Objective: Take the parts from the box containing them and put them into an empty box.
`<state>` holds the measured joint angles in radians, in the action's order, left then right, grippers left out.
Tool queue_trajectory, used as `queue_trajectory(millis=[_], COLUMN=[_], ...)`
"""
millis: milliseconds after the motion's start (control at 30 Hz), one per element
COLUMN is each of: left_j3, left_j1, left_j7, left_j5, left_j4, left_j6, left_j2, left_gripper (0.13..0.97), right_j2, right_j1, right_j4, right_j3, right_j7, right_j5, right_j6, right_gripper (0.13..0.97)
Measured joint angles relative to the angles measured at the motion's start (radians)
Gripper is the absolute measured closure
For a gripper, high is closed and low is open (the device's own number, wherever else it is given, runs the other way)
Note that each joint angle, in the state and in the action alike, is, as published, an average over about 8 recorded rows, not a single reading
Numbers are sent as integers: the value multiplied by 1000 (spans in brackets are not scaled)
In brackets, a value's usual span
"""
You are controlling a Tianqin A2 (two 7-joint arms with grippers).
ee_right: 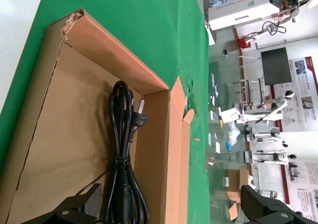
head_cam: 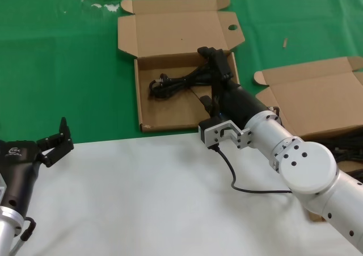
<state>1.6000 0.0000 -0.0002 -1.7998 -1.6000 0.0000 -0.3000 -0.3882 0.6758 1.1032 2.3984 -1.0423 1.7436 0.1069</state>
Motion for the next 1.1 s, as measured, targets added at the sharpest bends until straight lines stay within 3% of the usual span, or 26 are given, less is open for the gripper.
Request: queue_trajectory(millis=[633, 1100], left_j3=[0, 0], left_j1=[0, 0], left_j7=[0, 0], left_j5=[0, 0], left_j4=[0, 0], left_j6=[0, 0], left_j2=[0, 0], left_gripper=[132, 132], right_j2=[1, 15], right_j1=[-9, -112], right_j4=[7, 83], right_j3=[-11, -133], right_j7=[13, 173], right_j5=[1, 9], right_j6=[-1, -18], right_gripper=[129, 129])
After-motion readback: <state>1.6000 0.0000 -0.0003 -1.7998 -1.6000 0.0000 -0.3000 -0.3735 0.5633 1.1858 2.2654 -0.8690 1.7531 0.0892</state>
